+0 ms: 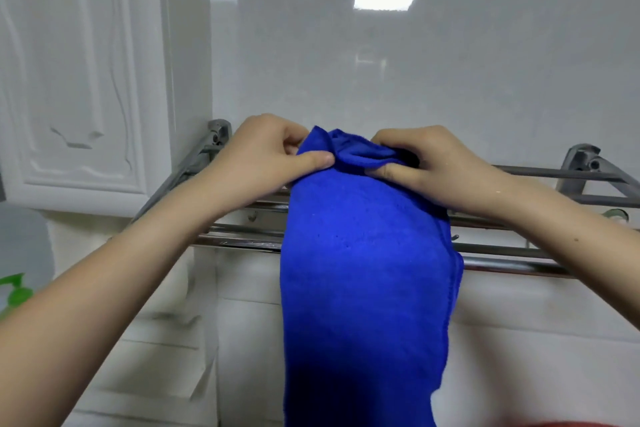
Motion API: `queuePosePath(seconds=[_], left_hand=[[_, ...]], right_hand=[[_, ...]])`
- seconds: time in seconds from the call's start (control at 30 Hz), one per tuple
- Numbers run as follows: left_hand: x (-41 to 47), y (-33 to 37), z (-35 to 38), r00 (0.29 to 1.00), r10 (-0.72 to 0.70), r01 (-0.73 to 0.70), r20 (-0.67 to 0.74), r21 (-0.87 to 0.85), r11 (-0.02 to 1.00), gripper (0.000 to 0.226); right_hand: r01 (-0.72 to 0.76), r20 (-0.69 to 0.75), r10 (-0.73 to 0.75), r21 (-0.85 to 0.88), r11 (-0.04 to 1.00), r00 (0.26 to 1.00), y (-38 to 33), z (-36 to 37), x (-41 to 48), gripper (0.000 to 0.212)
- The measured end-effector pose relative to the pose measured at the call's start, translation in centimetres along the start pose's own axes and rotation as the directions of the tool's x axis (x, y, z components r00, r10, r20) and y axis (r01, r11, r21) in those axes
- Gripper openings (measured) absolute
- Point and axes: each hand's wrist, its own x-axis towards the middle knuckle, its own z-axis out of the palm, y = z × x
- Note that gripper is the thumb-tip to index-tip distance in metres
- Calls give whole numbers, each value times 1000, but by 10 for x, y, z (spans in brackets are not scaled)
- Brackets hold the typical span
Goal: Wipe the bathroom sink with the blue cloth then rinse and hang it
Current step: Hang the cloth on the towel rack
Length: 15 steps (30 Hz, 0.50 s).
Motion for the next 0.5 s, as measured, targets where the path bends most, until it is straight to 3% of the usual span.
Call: queuePosePath(seconds=[0.13,0.23,0.33,0.5], left_hand=[[-20,-2,-5,985,-45,54,169,-50,997,24],[-29,1,-4,985,-65,70,162,-22,997,24],[-33,3,-2,974,-48,20,223,126,992,42],[-32,-4,-7,912,-198,159,358,137,978,55]], right_hand=[[32,69,-37,75,997,997,-12,6,-18,10],[94,62,-93,-20,995,994,-15,11,-28,14],[162,51,-156,-134,978,986,-18,10,-31,29],[28,29,-31,84,996,999,-18,8,-33,37]])
